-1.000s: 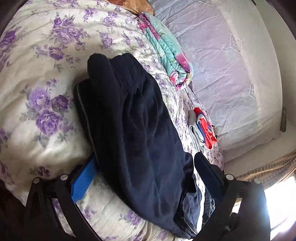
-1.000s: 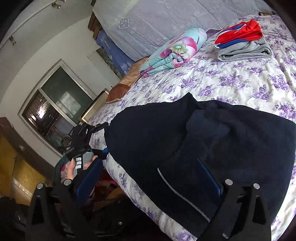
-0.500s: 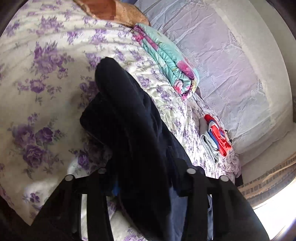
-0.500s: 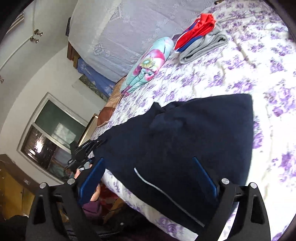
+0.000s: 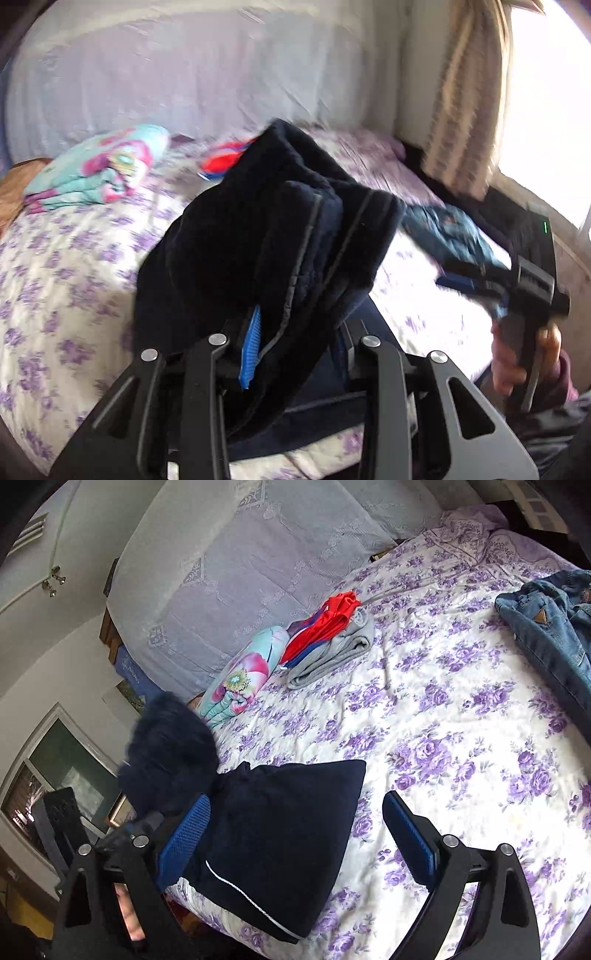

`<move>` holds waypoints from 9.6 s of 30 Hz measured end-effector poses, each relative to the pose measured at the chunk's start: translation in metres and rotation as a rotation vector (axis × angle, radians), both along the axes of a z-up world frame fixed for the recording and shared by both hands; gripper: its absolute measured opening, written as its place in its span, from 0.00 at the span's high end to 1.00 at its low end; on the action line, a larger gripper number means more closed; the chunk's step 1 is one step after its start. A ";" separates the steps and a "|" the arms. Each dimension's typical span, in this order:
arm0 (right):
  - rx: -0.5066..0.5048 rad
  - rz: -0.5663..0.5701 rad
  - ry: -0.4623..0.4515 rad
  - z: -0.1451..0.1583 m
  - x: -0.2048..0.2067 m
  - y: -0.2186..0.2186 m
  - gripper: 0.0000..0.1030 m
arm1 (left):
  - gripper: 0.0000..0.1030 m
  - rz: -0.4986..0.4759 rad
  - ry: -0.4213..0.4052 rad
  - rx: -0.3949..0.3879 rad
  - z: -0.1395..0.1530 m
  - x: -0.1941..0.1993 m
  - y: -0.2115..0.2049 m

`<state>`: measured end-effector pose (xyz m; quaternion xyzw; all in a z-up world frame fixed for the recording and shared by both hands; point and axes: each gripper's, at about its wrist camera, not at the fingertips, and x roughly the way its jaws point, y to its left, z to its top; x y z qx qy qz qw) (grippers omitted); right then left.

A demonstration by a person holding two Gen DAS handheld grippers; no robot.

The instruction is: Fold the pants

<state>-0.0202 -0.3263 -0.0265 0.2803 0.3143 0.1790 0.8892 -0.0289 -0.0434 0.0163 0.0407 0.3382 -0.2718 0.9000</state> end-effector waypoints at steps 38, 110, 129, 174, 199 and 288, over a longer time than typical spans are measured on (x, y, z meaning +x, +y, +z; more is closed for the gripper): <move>-0.177 0.235 0.263 -0.015 0.049 0.078 0.03 | 0.05 -0.059 0.184 -0.077 -0.063 0.015 0.009; -0.158 0.479 0.333 -0.008 0.177 0.206 0.64 | 0.05 -0.075 0.109 -0.032 -0.080 -0.041 0.061; -0.013 0.278 0.326 -0.058 0.049 0.052 0.04 | 0.05 -0.130 0.452 -0.263 -0.098 0.122 0.110; -0.065 0.329 0.117 -0.020 0.020 0.089 0.58 | 0.44 -0.089 0.290 -0.205 -0.054 0.054 0.067; -0.202 0.128 -0.139 0.182 0.418 0.023 0.59 | 0.42 0.025 0.092 -0.303 0.129 0.451 -0.032; -0.678 -0.326 -0.226 0.009 -0.040 0.107 0.04 | 0.05 0.471 -0.120 0.200 -0.018 0.005 0.037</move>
